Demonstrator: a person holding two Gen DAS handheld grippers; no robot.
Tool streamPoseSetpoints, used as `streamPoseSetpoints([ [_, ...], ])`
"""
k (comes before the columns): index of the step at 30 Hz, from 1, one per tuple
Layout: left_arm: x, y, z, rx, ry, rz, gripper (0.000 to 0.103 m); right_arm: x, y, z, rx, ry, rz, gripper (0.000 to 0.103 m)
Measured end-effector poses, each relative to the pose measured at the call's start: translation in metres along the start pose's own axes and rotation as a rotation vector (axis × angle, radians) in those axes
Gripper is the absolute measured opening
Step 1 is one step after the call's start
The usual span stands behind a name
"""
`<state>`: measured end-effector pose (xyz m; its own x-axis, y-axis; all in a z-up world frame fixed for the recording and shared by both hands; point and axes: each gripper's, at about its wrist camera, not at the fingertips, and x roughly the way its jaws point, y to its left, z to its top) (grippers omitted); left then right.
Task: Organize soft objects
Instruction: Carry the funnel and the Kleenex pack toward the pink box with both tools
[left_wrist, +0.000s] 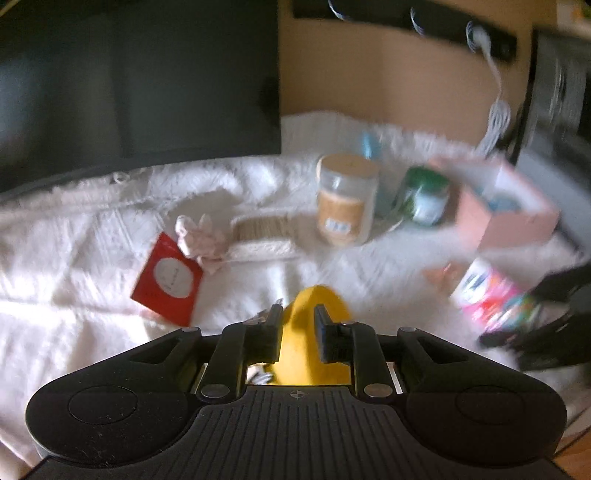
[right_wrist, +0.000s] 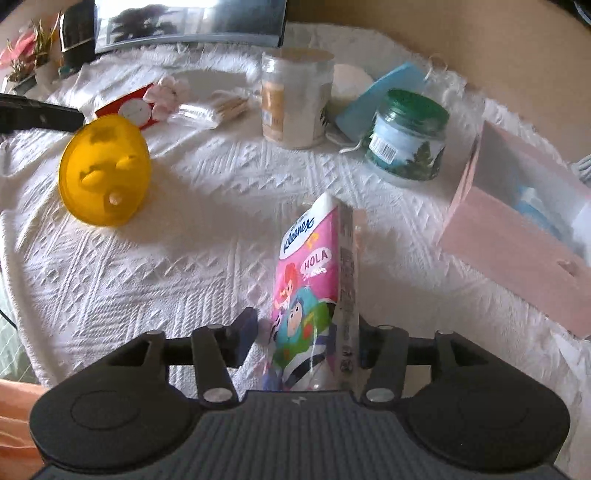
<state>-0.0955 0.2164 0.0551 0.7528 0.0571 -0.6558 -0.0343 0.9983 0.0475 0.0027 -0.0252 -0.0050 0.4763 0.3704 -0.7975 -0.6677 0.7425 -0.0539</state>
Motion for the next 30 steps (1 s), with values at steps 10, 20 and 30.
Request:
streamPoseSetpoints([
  [10, 0.024, 0.002, 0.005, 0.064, 0.01, 0.026, 0.034, -0.003, 0.0, -0.011, 0.016, -0.056, -0.042, 0.07],
  [20, 0.04, 0.009, 0.001, 0.013, 0.061, -0.073, 0.042, -0.001, -0.006, -0.018, 0.056, -0.083, -0.052, 0.08],
  [30, 0.066, 0.021, -0.012, -0.086, 0.102, -0.084, 0.024, -0.005, -0.013, -0.014, 0.103, -0.113, -0.054, 0.084],
])
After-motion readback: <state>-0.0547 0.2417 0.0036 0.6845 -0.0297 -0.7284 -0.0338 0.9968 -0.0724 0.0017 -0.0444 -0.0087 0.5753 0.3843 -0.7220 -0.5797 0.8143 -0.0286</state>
